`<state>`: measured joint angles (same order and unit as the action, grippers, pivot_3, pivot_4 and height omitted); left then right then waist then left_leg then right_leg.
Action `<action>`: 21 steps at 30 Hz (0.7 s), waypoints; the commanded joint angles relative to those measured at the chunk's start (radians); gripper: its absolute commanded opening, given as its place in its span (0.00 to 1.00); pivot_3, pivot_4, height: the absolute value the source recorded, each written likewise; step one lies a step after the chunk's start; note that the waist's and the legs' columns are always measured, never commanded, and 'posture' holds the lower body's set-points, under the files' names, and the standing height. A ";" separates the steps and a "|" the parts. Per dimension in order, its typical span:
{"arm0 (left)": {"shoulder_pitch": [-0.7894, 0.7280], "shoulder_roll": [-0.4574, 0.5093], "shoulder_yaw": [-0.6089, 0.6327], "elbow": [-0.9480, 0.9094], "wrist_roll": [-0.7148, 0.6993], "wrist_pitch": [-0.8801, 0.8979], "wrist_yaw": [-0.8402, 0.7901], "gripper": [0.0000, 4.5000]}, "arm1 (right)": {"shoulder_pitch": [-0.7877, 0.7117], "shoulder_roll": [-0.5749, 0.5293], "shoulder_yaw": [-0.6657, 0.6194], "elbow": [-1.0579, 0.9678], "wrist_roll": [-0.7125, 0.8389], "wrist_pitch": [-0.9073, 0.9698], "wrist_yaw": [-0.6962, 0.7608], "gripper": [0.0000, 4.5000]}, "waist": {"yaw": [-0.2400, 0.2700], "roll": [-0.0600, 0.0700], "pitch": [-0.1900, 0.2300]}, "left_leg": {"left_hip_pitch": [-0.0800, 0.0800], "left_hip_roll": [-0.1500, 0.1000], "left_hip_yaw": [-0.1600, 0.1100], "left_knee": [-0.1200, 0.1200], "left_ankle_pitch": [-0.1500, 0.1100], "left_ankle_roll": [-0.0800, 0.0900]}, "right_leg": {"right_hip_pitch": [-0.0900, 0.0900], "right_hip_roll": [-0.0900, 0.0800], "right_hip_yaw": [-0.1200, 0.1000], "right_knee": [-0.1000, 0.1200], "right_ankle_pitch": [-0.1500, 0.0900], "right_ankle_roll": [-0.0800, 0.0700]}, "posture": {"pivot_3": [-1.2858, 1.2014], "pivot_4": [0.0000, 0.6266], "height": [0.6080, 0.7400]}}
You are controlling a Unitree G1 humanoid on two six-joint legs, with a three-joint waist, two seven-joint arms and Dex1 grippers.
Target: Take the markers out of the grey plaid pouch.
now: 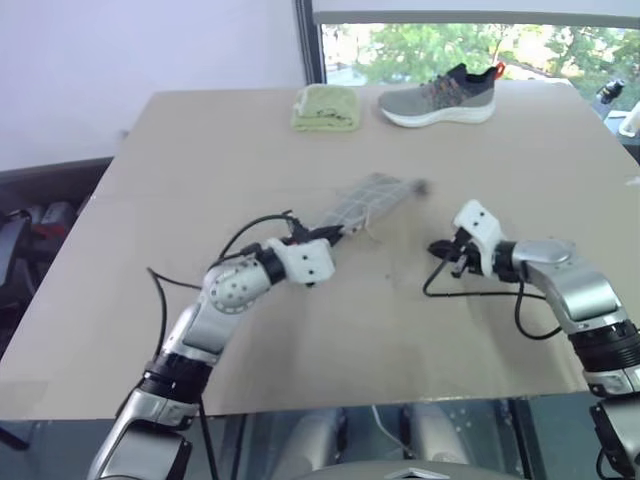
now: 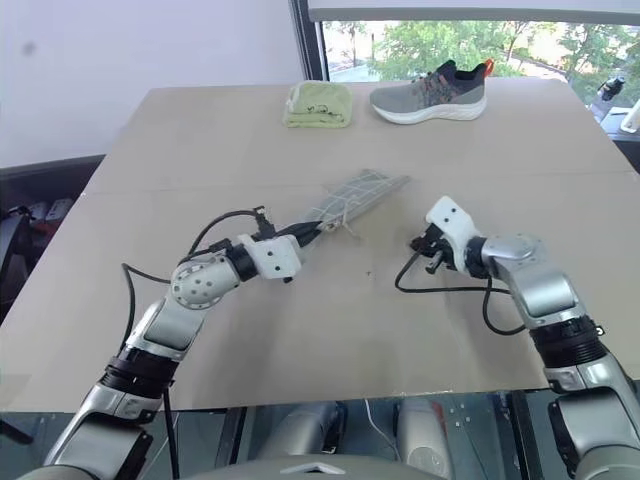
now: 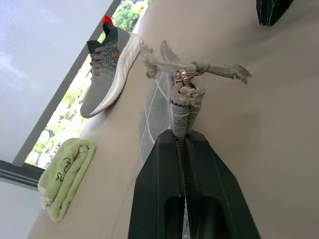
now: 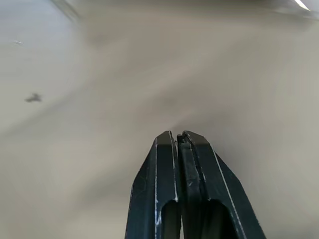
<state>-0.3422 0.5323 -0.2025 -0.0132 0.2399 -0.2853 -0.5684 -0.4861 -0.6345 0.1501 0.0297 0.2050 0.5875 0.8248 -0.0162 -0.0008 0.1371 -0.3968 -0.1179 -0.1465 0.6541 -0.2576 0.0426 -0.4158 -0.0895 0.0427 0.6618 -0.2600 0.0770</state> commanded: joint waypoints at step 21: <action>0.005 -0.033 -0.004 -0.118 -0.038 0.064 -0.034 0.00 | -0.089 0.224 0.022 -0.200 0.188 0.176 0.010 0.64 | 0.000 0.000 0.000 | 0.000 0.000 -0.001 0.000 0.000 0.000 | 0.000 0.000 0.000 0.000 0.000 0.000 | 0.52 0.24 1.00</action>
<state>-0.3293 0.5021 -0.2084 -0.0712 0.2123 -0.2233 -0.6067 -0.5564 -0.4172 0.1744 -0.1439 0.3758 0.7752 0.8402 -0.0164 -0.0010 0.1370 -0.3968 -0.1179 -0.1471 0.6542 -0.2575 0.0424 -0.4158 -0.0894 0.0424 0.6620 -0.2600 0.0769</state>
